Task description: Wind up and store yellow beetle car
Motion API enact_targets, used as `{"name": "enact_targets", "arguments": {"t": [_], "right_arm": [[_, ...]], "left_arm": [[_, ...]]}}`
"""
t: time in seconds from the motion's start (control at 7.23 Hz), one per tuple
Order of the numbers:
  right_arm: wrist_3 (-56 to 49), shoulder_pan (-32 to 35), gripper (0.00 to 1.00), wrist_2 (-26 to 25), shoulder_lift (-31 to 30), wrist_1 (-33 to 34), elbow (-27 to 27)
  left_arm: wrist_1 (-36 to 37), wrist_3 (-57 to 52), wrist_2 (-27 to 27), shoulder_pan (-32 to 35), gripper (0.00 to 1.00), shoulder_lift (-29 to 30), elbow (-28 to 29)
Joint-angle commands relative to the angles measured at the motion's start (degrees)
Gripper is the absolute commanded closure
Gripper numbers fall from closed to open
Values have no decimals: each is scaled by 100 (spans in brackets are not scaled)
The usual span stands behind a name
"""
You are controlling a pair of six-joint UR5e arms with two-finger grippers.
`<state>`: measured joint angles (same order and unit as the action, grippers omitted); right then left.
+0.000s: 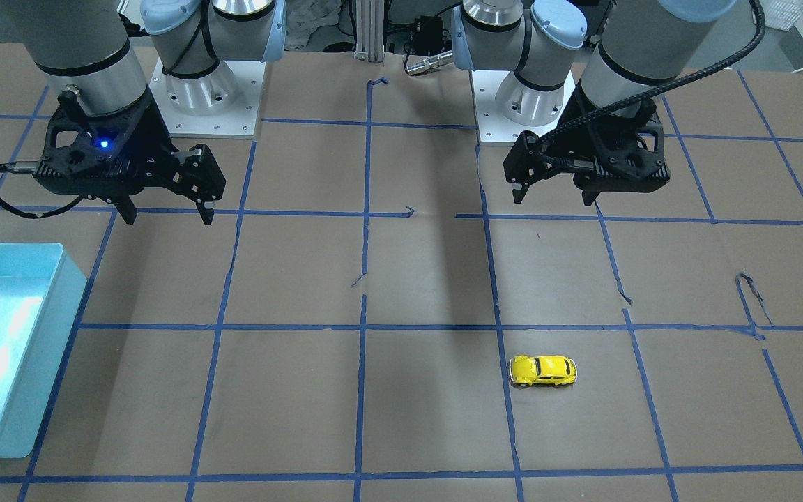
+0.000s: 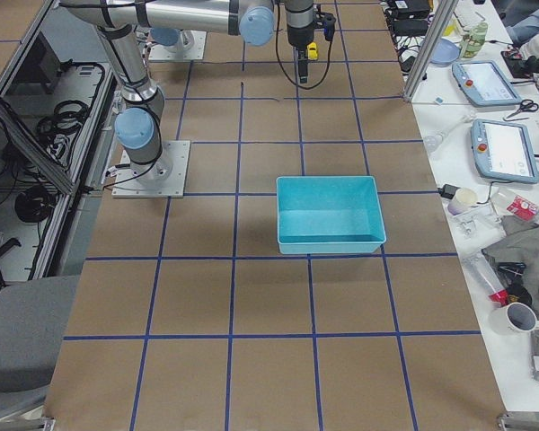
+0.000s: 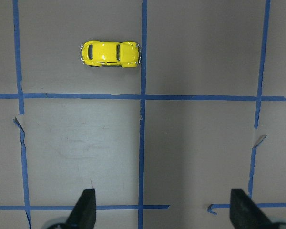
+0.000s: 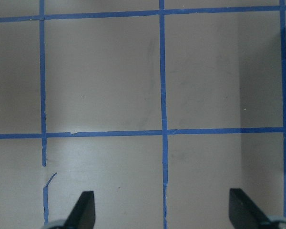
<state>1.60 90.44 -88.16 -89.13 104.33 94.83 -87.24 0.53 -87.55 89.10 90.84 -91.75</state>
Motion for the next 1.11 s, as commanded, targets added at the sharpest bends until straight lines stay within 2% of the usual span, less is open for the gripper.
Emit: {"name": "enact_targets", "arguments": {"t": [0.0, 0.69, 0.97], "right_arm": [[7, 0, 0, 1, -7, 0, 0], [15, 9, 0, 45, 10, 53, 0], [15, 0, 0, 27, 10, 53, 0]], "left_arm": [[-29, 0, -7, 2, 0, -5, -10], [-47, -9, -16, -86, 0, 4, -1], [144, -297, 10, -130, 0, 187, -10]]}}
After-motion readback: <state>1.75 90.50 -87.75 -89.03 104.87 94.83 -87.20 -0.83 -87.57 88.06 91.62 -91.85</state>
